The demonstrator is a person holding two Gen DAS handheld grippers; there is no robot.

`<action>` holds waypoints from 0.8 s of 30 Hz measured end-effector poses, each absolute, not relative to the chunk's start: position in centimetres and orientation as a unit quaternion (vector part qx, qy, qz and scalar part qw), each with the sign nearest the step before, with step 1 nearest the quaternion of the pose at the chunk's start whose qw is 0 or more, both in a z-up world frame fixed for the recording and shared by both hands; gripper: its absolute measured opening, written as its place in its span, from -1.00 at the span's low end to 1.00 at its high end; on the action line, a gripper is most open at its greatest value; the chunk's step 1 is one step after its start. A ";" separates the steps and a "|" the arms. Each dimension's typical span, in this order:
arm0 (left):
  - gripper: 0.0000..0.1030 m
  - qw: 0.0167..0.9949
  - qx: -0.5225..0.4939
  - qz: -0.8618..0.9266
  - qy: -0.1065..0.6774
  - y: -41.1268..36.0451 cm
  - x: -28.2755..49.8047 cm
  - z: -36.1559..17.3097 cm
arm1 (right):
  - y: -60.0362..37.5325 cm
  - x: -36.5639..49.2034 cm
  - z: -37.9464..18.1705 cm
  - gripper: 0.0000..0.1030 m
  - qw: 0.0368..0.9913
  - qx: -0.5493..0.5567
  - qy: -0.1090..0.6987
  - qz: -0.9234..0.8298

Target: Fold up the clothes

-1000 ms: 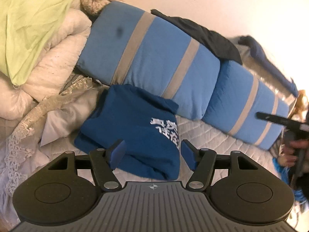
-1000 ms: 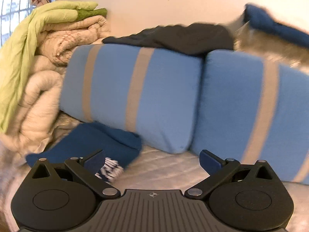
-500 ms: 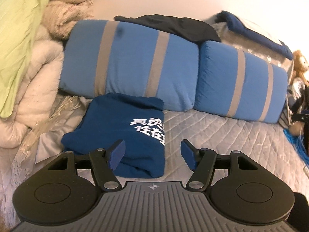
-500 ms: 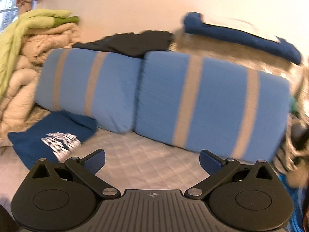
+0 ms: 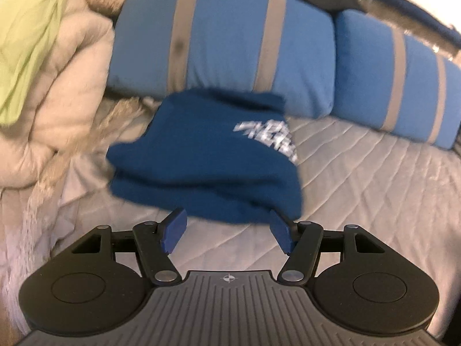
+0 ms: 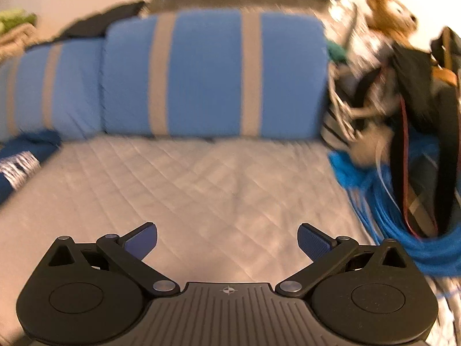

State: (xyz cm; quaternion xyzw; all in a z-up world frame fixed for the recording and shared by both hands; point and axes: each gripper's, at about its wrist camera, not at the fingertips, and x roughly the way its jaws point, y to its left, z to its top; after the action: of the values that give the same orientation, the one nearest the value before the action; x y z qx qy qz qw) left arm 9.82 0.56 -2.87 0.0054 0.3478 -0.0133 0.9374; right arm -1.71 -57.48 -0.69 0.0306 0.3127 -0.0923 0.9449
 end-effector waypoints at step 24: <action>1.00 0.946 0.019 0.015 0.324 3.8 7.9 -11.6 | -60.9 -5.4 -11.4 1.00 0.932 0.041 0.315 -0.174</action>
State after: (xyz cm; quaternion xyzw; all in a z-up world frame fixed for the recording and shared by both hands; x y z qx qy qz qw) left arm 7.94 3.77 -11.62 0.0191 0.3235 0.0146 0.9459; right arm -5.38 -60.91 -11.42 0.0411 0.3150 -0.1739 0.9321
